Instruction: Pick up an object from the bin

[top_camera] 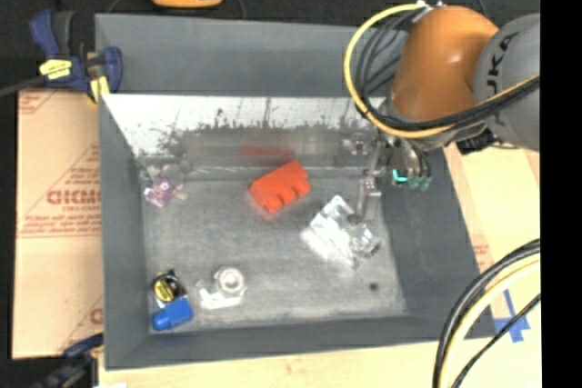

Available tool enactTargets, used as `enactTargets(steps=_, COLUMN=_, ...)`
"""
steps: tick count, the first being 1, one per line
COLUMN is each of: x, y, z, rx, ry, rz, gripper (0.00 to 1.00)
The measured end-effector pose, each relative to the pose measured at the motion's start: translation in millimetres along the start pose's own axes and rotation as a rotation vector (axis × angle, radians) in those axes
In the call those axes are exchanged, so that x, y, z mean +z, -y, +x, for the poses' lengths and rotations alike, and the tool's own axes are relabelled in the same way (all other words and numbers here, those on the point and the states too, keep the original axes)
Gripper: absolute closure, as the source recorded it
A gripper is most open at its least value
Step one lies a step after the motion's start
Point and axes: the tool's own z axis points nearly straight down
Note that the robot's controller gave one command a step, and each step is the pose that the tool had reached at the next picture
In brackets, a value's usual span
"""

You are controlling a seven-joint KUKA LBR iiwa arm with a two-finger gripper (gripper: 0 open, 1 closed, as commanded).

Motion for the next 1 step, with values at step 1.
enactTargets(steps=1, x=119.2, y=51.6, z=-17.1, rx=-0.345, ry=0.008, rz=0.000, gripper=0.00)
